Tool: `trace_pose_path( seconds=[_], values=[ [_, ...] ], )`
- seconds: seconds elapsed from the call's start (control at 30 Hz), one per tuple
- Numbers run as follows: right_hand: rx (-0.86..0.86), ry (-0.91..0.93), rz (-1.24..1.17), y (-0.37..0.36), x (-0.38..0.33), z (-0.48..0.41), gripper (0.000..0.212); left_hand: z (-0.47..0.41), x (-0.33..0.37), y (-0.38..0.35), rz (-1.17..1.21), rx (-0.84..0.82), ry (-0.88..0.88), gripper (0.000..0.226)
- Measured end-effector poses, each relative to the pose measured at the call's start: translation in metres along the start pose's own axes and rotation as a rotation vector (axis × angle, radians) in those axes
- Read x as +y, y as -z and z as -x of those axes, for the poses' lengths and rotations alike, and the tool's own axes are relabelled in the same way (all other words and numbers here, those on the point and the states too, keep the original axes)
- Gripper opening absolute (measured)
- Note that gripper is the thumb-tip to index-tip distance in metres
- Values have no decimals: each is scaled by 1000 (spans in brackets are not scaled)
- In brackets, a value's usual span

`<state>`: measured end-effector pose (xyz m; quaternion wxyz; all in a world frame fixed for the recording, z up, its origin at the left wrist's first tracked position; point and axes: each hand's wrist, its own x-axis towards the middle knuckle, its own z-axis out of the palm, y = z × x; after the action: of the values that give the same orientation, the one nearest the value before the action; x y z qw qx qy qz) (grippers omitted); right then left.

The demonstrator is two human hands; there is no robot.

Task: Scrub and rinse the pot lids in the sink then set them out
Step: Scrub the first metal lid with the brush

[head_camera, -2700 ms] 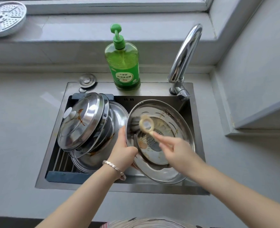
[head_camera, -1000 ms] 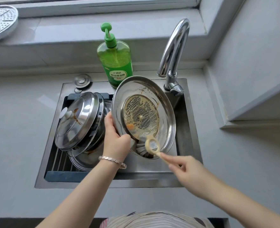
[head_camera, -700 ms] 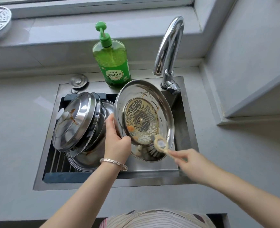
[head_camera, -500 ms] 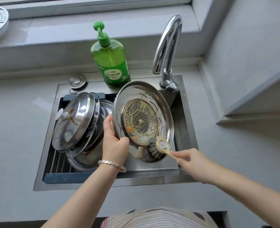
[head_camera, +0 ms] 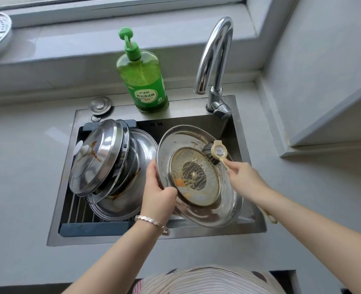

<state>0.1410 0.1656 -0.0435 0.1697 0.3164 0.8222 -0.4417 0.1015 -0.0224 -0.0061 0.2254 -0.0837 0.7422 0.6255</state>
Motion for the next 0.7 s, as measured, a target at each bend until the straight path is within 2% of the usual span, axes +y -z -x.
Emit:
trace_pose_path(
  seconds=[0.13,0.23,0.4,0.53,0.7],
  values=[
    [-66,-33,55,-8,18,15,42,-5,-3,-3,32,84,30,73],
    [-158,-69,132,-14,32,37,44,-7,-4,-1,5,86,-6,76],
    [13,-41,14,3,18,6,41,0,3,-6,-27,-89,-19,78],
    [47,87,-19,-4,-10,-2,43,4,-3,-11,10,-165,49,88],
    [-68,253,-86,-28,-32,14,45,-1,-9,-8,64,-157,96,83]
  ],
)
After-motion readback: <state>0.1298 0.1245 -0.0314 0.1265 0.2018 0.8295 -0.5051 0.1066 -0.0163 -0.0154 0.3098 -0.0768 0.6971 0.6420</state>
